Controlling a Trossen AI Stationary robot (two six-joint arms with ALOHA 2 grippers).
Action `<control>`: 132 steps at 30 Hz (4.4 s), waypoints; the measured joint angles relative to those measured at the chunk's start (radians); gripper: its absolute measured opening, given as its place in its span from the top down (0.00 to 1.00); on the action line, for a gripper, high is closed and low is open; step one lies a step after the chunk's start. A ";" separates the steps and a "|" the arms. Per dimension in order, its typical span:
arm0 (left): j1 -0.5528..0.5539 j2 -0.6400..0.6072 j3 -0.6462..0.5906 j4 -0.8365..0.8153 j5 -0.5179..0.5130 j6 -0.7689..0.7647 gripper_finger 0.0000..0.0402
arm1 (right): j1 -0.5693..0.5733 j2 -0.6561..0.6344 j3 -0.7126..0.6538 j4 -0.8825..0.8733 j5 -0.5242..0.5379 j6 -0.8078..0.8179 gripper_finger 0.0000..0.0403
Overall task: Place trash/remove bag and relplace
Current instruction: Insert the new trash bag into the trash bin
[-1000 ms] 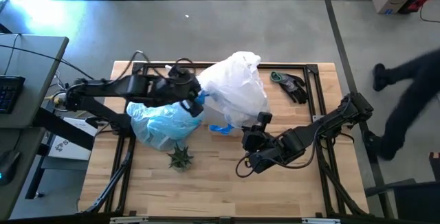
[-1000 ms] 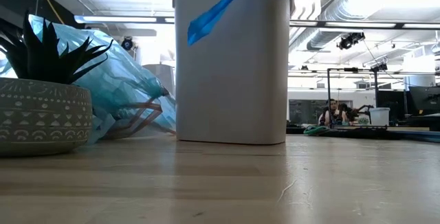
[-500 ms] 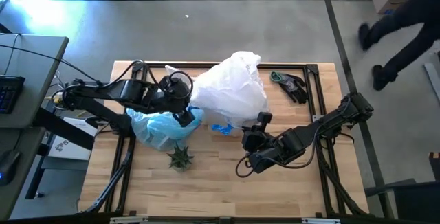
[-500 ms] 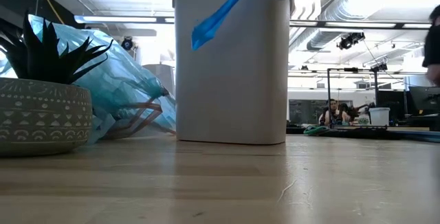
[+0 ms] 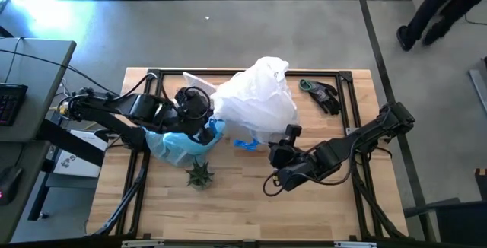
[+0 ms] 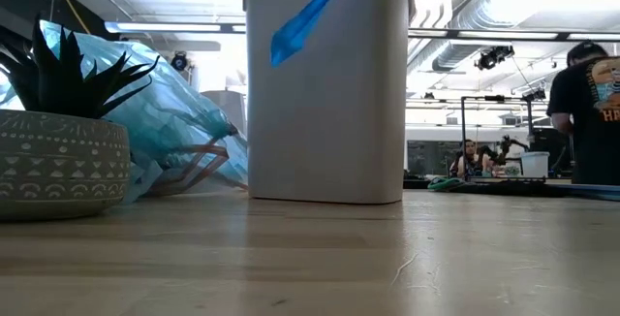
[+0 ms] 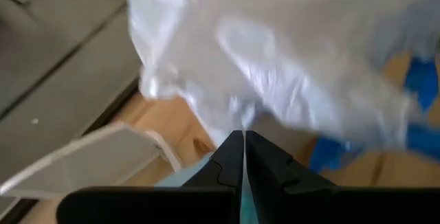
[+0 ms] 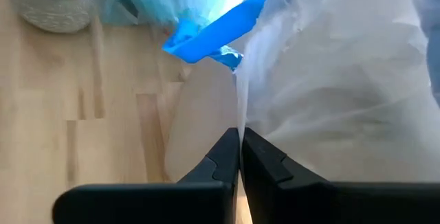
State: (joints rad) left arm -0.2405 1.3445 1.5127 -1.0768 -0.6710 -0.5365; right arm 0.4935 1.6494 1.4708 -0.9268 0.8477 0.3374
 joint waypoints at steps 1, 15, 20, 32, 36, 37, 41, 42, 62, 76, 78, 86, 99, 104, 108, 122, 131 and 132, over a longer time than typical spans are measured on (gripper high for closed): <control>-0.004 0.000 0.000 0.016 -0.023 -0.002 1.00 | 0.001 -0.002 0.000 0.007 -0.016 -0.003 1.00; -0.001 0.000 0.000 0.137 0.027 0.032 0.76 | 0.003 -0.008 0.000 0.041 -0.097 -0.006 1.00; -0.013 0.000 0.000 0.129 0.039 0.033 0.62 | 0.003 -0.008 0.000 0.042 -0.097 -0.013 1.00; -0.054 0.000 0.000 0.075 0.072 0.002 0.48 | 0.001 -0.008 0.000 0.062 -0.097 -0.033 1.00; -0.050 0.000 0.000 0.167 -0.011 0.088 0.48 | -0.005 -0.008 0.000 0.092 -0.112 -0.065 1.00; -0.044 0.000 0.000 0.187 -0.027 0.115 0.48 | -0.007 -0.008 0.000 0.103 -0.120 -0.069 1.00; 0.005 0.000 0.000 0.223 -0.054 0.179 0.52 | -0.010 -0.009 0.000 0.117 -0.125 -0.076 1.00; 0.020 0.000 0.000 0.218 -0.065 0.184 0.55 | -0.010 -0.009 0.000 0.117 -0.128 -0.075 1.00; 0.102 0.000 0.000 -0.140 -0.067 0.077 1.00 | 0.038 -0.202 0.001 0.095 -0.171 0.079 1.00; 0.085 0.000 0.000 -0.130 -0.071 0.106 1.00 | 0.038 -0.101 0.001 0.023 -0.228 0.181 0.75; 0.074 0.000 0.000 -0.130 -0.059 0.124 1.00 | 0.044 -0.097 0.001 0.026 -0.219 0.181 0.67; 0.005 0.000 0.000 -0.130 -0.073 0.139 1.00 | 0.122 -0.098 0.001 0.017 -0.123 0.156 0.50; -0.104 0.000 0.000 -0.097 -0.194 0.133 1.00 | 0.207 -0.098 0.000 0.062 0.146 0.113 0.55; -0.148 0.000 0.000 -0.039 -0.204 0.179 1.00 | 0.231 -0.098 0.000 0.237 0.206 -0.142 0.58; -0.156 0.000 0.000 -0.023 -0.204 0.181 1.00 | 0.223 -0.098 0.000 0.368 0.260 -0.341 0.61; -0.177 0.000 0.000 -0.017 -0.175 0.152 1.00 | 0.016 -0.098 0.000 0.334 0.197 -0.441 0.61; -0.188 0.000 0.000 -0.017 -0.180 0.147 1.00 | -0.018 -0.057 0.000 0.216 0.267 -0.404 0.61; -0.188 0.000 0.000 -0.017 -0.182 0.147 1.00 | -0.021 -0.052 0.000 0.209 0.283 -0.397 0.62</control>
State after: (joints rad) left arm -0.4286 1.3445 1.5127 -1.0935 -0.8531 -0.3897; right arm 0.4724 1.5975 1.4708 -0.7179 1.1310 -0.0598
